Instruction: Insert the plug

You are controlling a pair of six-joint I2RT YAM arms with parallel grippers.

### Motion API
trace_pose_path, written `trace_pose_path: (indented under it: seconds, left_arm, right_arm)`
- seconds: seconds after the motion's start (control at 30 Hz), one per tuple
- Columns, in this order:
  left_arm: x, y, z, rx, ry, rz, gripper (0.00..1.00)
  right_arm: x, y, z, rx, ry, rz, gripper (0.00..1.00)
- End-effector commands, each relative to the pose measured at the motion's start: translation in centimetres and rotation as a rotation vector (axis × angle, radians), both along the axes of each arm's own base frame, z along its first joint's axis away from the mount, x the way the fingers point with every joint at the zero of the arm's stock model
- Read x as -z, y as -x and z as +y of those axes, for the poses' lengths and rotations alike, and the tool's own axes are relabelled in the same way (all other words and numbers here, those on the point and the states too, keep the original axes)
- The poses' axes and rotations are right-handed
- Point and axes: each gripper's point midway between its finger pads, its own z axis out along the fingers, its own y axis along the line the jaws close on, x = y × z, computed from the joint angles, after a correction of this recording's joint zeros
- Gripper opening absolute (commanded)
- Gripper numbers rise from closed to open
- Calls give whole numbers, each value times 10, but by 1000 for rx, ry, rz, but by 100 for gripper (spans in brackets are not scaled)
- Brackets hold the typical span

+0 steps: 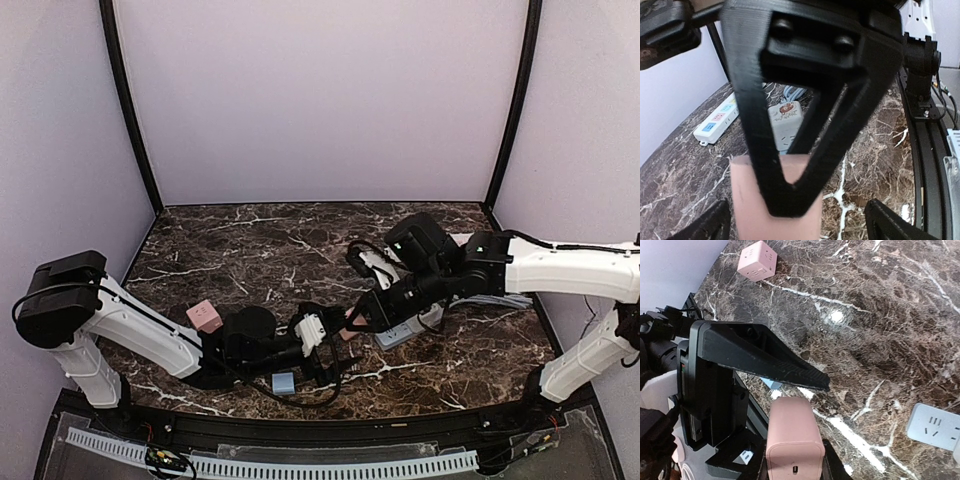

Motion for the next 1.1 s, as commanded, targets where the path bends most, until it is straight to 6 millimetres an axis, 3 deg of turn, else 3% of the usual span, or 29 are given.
trace_pose_path:
  seconds: [0.0,0.4,0.67,0.87,1.07]
  left_arm:
    - [-15,0,0,-12,26,-1,97]
    - [-13,5,-4,12,16,30,97]
    - [-9,6,-9,28,7,45,95]
    - [-9,6,-8,28,7,39,95]
    - [-9,7,-7,34,6,35,94]
  right_arm:
    - [-23,-17,-11,13,53,-158,0]
    - [-94,-75,-76,259,231,-559,0]
    - [-122,-77,-94,197,238,-771,0]
    - [-152,-69,-93,106,128,-959,0]
    - [-166,-68,-90,22,141,-1093,0]
